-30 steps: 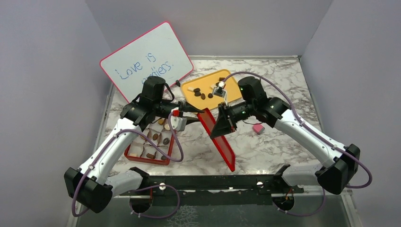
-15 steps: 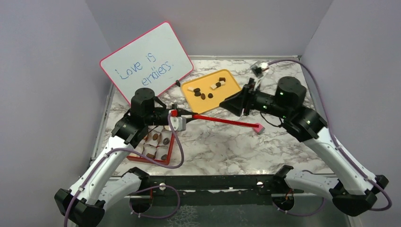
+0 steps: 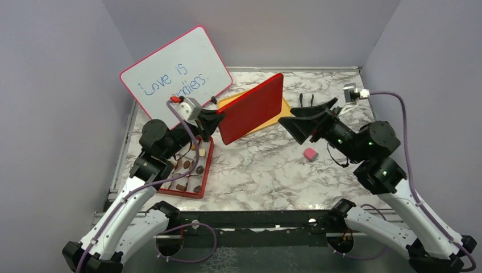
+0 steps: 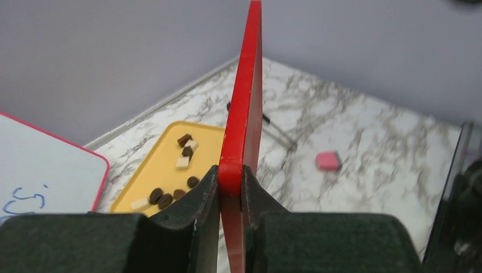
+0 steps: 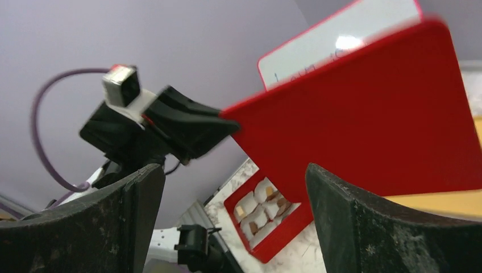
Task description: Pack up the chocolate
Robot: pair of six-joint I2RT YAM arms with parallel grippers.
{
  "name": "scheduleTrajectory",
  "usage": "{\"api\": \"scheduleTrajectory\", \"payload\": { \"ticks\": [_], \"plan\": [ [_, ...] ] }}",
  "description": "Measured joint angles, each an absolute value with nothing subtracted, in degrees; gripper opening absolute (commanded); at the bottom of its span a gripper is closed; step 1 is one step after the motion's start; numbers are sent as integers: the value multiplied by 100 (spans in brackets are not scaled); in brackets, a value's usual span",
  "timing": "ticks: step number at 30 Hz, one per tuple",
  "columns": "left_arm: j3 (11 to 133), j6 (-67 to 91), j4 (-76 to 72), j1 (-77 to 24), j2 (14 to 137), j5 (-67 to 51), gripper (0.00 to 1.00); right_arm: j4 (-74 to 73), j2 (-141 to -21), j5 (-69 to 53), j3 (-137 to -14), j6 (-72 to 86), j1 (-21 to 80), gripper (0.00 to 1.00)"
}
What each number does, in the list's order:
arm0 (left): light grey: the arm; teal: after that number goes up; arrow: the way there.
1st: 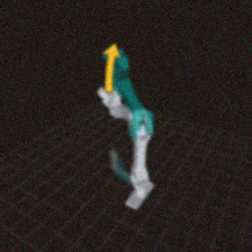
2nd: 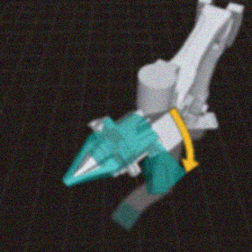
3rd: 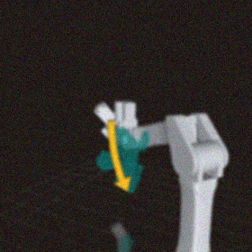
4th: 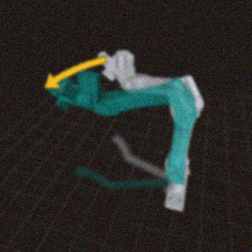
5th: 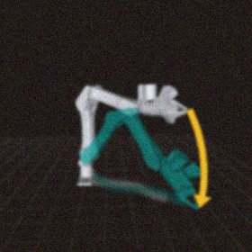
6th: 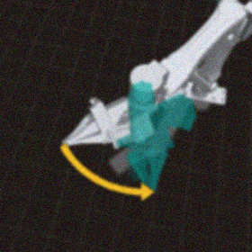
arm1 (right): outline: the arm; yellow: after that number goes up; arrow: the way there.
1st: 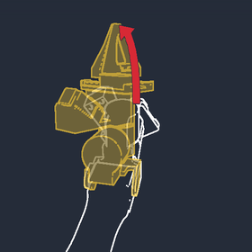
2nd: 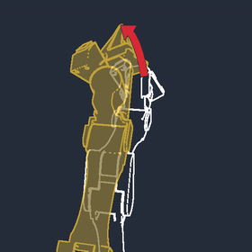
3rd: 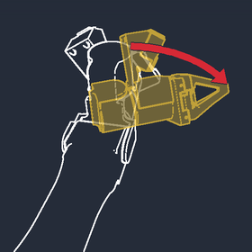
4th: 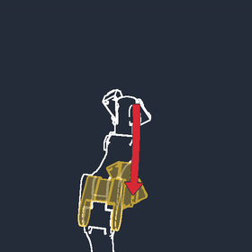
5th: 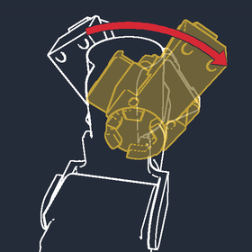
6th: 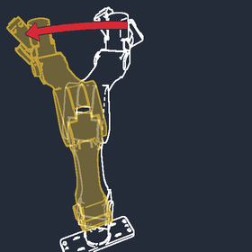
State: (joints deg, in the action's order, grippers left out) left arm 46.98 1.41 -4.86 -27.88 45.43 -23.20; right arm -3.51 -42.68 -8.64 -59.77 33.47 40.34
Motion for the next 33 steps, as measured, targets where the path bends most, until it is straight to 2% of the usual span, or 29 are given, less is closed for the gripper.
{"api": "scheduleTrajectory", "payload": {
  "ticks": [7, 13, 16, 18, 22, 28, 33],
  "plan": [
    [4418, 2554, -1280, -2788, 3844, -1144, 0, 585, -4250, -862, -4407, 4637, 4034, 96],
    [4412, 3776, -1459, -2788, 3461, -440, 0, 1393, -4541, -838, -3883, 5830, 4034, 89],
    [4412, 4182, -1498, -2788, 3361, -213, 0, 2010, -4696, -843, -3546, 6641, 4036, 87],
    [4412, 4370, -1522, -2783, 3330, -104, 0, 2327, -4917, -875, -3371, 7052, 4036, 91],
    [4414, 4657, -1551, -2788, 3339, 191, 0, 2469, -5391, -1033, -3330, 7260, 4040, 90],
    [4414, 5183, -1627, -2788, 3413, 829, 0, 3916, -5819, -1225, -2469, 7970, 4040, 88],
    [4423, 5522, -1905, -2788, 3691, 1052, 0, 4410, -6316, -1229, -2388, 8676, 4045, 88]
  ]
}}
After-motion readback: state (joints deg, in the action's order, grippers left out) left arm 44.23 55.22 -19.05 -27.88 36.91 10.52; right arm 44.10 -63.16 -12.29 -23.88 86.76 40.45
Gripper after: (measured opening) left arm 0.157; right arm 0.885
